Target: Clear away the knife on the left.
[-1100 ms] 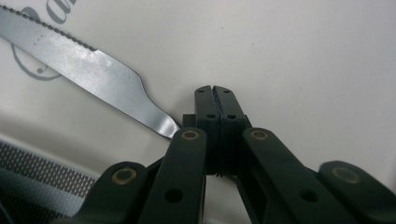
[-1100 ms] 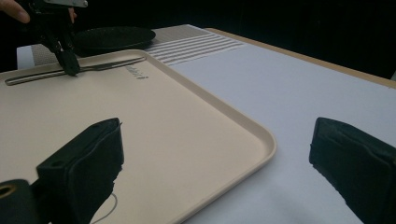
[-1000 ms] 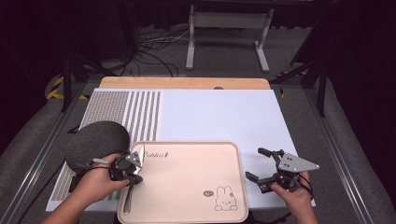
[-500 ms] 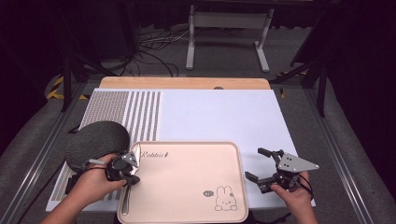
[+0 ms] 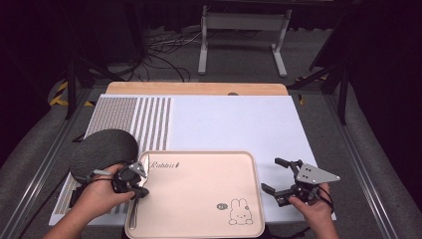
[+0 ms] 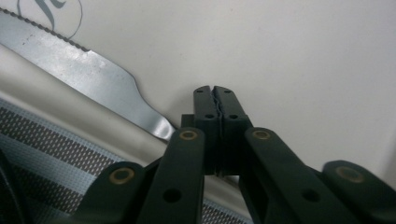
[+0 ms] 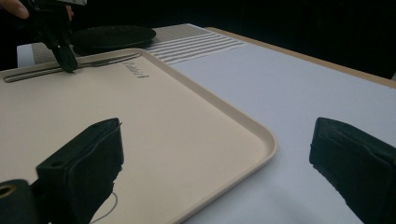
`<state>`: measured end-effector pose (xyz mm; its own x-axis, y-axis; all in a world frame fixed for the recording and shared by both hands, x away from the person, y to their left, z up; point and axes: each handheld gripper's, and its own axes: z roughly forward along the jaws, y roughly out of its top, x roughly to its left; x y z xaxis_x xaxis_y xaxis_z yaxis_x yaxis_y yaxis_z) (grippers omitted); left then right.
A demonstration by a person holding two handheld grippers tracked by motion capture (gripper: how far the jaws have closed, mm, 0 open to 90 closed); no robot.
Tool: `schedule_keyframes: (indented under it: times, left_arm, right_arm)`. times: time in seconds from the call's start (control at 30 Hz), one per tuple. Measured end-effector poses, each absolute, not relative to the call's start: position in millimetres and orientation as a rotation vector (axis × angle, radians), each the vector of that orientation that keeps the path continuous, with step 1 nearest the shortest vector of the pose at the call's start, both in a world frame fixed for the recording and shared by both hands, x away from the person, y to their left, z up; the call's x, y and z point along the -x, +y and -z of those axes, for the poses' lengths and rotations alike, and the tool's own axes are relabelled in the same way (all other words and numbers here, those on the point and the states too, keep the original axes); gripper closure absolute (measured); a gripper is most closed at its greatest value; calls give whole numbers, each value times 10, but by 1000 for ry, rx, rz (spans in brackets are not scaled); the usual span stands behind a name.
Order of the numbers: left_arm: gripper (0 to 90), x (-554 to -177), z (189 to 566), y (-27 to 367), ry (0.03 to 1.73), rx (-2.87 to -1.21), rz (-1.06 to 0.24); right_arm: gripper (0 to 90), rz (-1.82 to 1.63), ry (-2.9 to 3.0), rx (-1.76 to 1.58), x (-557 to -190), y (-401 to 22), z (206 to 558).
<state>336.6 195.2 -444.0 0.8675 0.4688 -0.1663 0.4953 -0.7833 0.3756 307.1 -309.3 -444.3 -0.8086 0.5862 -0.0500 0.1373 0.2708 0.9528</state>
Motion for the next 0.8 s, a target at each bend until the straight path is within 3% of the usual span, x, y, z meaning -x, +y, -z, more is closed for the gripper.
schedule_keyframes:
  times: [0.13, 0.27, 0.33, 0.47, 0.8]
  left_arm:
    - [735, -3374, 4392, 1933, 720, -2568, 81]
    - [396, -3367, 4364, 1887, 758, -2455, 87]
    - [316, -3370, 4341, 1872, 743, -2428, 80]
    - [228, -3379, 4276, 1874, 689, -2411, 5]
    - [221, -3346, 4103, 1992, 631, -2297, -86]
  right_arm:
    - [38, -1553, 2153, -654, -3073, -3093, 4442]
    - [38, -1552, 2156, -654, -3071, -3095, 4444]
    - [38, -1549, 2155, -655, -3070, -3099, 4443]
    - [38, -1551, 2155, -654, -3065, -3100, 4444]
    - [37, -1552, 2138, -667, -3064, -3114, 4429]
